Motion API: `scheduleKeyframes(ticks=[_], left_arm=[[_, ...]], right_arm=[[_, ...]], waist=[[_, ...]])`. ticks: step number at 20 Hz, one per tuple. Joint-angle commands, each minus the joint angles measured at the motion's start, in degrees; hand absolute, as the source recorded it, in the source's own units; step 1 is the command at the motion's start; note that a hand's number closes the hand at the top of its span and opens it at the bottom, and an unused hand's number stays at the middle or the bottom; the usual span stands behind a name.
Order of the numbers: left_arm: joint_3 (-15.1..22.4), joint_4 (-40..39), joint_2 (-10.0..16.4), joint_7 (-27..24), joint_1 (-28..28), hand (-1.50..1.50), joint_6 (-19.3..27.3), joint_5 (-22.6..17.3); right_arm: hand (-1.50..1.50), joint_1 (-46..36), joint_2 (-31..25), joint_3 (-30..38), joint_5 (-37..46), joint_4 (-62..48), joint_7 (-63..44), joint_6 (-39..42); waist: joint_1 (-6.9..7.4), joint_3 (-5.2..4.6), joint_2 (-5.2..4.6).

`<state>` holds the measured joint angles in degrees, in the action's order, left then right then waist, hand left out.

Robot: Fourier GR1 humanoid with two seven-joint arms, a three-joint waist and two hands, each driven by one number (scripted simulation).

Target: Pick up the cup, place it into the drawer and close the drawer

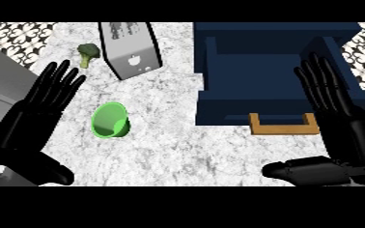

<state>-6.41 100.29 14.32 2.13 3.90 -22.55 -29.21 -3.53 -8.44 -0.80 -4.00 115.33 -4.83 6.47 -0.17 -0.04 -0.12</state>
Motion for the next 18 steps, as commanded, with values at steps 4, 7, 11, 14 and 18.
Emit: scheduleKeyframes(ticks=[4,7,11,14,18], left_arm=[[-1.9,-12.8,0.9,-3.9,3.1,-1.50,-3.9,4.7],[-1.3,-20.9,-0.5,-7.5,7.2,-1.50,-3.5,8.5],[-2.7,-30.3,1.0,-16.3,6.0,-1.50,-7.2,13.3],[-2.8,-36.2,0.7,-18.4,9.1,-1.50,-5.0,16.8],[-3.5,-50.3,2.0,-28.5,12.4,-1.50,-6.2,21.9]], right_arm=[[-1.50,-6.6,0.1,2.1,-0.1,-5.7,-1.6,0.0],[-1.50,-7.4,1.4,0.6,2.2,-6.6,1.1,-0.7],[-1.50,-8.6,-1.2,4.9,-1.5,-6.6,-0.8,1.3],[-1.50,-7.3,-1.7,6.0,-3.1,-6.8,0.4,3.0],[-1.50,-11.7,-2.0,5.6,-1.9,-8.0,-1.4,2.3]], waist=[[0.13,0.03,0.07],[-0.01,0.03,0.04],[-0.05,0.01,0.04],[-0.10,0.03,0.04],[-0.31,-0.02,-0.11]])
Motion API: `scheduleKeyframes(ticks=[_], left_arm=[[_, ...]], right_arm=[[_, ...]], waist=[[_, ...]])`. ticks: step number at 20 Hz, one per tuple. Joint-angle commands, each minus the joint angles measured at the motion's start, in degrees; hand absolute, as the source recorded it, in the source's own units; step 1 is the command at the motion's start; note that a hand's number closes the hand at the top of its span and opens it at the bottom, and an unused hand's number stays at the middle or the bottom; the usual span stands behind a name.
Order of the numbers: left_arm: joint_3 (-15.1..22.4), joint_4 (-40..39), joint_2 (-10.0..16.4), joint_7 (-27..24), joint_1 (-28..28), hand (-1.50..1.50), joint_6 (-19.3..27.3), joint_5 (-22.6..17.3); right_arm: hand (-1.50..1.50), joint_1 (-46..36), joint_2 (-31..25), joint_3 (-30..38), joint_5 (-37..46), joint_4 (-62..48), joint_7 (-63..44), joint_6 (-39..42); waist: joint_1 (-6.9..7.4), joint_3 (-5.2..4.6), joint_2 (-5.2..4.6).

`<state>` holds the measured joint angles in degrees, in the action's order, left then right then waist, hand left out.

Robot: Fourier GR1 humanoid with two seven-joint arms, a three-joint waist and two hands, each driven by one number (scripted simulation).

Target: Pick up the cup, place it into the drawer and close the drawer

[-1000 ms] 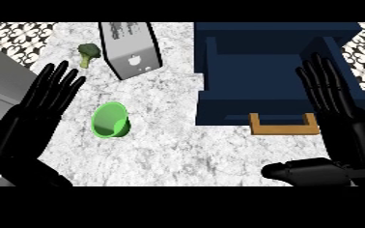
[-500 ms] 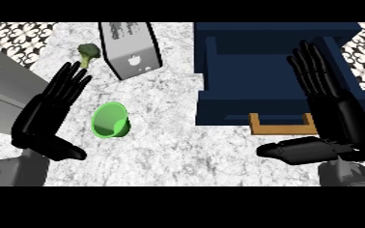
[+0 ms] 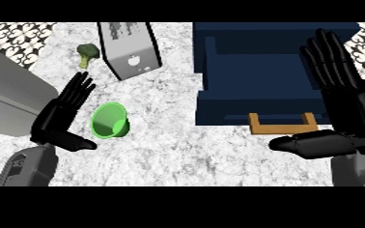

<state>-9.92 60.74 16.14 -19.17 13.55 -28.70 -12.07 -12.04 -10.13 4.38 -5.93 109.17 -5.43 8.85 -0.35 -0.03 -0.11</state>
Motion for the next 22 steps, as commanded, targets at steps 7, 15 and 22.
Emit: scheduleKeyframes(ticks=[7,15,22], left_arm=[[0.6,-28.3,1.5,-21.2,6.3,-1.50,1.1,12.1],[0.0,-45.5,2.7,-34.3,12.3,-1.50,2.0,15.8],[-0.2,-48.3,0.8,-38.0,14.6,-1.50,4.6,16.4]], right_arm=[[-1.50,-4.7,0.6,-0.7,0.9,-0.8,-3.1,-1.1],[-1.50,-6.4,0.3,0.9,-0.2,-2.6,-3.2,-0.9],[-1.50,-3.2,0.8,-0.2,0.7,-1.6,-1.7,-0.3]], waist=[[-0.33,-0.07,-0.12],[-0.91,-0.16,-0.40],[-1.41,-0.22,-0.57]])
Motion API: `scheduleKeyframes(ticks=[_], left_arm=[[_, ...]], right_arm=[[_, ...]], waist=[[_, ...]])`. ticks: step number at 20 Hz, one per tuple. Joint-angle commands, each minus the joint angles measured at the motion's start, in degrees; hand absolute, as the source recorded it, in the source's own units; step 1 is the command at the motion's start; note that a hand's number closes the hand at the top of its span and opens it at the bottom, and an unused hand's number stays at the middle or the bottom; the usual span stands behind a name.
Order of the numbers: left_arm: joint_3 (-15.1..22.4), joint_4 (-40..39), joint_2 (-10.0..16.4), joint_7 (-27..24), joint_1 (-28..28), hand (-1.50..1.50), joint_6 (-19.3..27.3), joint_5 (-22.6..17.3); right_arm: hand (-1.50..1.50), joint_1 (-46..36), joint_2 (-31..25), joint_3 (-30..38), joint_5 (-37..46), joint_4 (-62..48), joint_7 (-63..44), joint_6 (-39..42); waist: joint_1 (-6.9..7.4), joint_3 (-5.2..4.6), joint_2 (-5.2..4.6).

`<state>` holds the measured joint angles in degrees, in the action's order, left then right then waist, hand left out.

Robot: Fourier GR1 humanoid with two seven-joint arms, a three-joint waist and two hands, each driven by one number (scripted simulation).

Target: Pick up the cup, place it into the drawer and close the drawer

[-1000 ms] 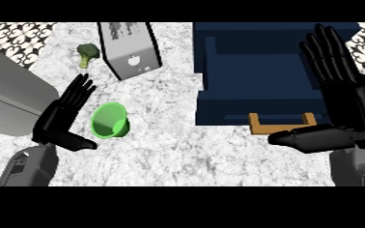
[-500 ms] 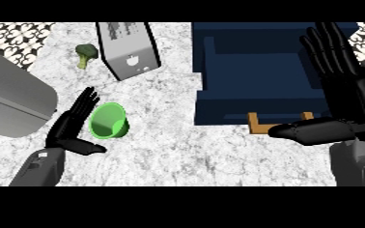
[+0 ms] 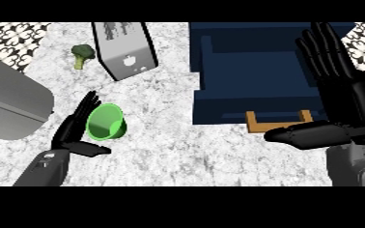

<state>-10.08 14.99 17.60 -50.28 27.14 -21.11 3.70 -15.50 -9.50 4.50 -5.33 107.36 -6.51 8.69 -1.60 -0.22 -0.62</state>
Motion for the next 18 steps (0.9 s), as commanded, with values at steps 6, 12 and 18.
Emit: scheduleKeyframes(ticks=[6,12,18], left_arm=[[0.0,-4.6,-1.6,-10.0,0.3,-1.50,-1.8,1.3],[0.8,-5.2,-1.3,-10.0,2.2,-1.50,-3.7,2.3],[0.4,-5.9,-3.8,-7.3,5.4,-1.50,-6.5,1.6]], right_arm=[[-1.50,0.0,-0.7,0.6,-1.5,-0.1,0.3,1.6],[-1.50,-0.2,-1.8,1.8,-2.7,-0.1,0.0,2.7],[-1.50,-0.9,-1.9,2.3,-1.9,-1.4,0.7,2.2]], waist=[[-0.85,-0.14,-0.41],[-0.58,-0.06,-0.24],[-0.85,-0.08,-0.42]])
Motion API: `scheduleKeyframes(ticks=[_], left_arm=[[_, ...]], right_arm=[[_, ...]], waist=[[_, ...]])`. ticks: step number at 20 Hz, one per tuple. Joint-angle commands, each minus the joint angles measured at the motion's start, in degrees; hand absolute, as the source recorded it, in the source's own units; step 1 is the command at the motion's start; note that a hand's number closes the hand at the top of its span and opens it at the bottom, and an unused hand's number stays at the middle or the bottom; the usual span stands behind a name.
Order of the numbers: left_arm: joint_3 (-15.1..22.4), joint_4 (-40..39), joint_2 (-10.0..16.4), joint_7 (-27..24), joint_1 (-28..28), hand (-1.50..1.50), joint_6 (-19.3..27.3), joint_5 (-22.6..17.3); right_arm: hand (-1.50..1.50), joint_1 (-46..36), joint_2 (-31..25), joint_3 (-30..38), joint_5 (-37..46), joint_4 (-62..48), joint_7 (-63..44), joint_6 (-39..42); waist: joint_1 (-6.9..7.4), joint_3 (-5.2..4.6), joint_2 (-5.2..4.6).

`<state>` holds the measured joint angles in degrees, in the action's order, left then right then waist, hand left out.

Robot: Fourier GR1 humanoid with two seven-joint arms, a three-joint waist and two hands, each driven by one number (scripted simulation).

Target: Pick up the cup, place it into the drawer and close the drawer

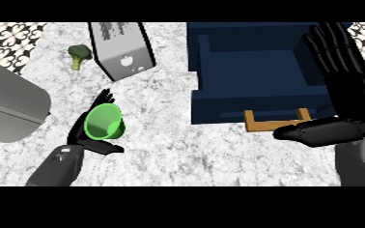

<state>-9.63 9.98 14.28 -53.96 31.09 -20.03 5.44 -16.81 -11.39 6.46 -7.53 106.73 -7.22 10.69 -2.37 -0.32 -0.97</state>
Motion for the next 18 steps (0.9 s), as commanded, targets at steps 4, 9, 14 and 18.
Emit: scheduleKeyframes(ticks=[4,9,14,18], left_arm=[[0.2,-0.2,-3.2,-4.5,0.9,1.50,-12.4,-0.9],[0.0,4.8,-3.9,-14.3,-2.3,1.50,2.8,0.3],[-3.5,5.6,-4.8,-16.8,-1.6,1.50,8.9,-2.1],[-11.5,6.7,-4.5,-14.9,-2.3,1.50,16.2,-8.8]], right_arm=[[-1.50,-1.6,0.4,0.1,0.0,-0.8,-1.0,-0.9],[-1.50,-1.0,-1.0,0.7,0.2,-1.4,-0.4,0.3],[-1.50,0.5,-0.9,1.5,-0.6,-2.3,1.1,1.1],[-1.50,1.3,-0.7,1.5,-1.1,1.1,-1.1,0.1]], waist=[[-0.23,-0.11,-0.28],[0.36,-0.03,-0.10],[0.52,0.05,0.01],[0.92,0.07,0.43]])
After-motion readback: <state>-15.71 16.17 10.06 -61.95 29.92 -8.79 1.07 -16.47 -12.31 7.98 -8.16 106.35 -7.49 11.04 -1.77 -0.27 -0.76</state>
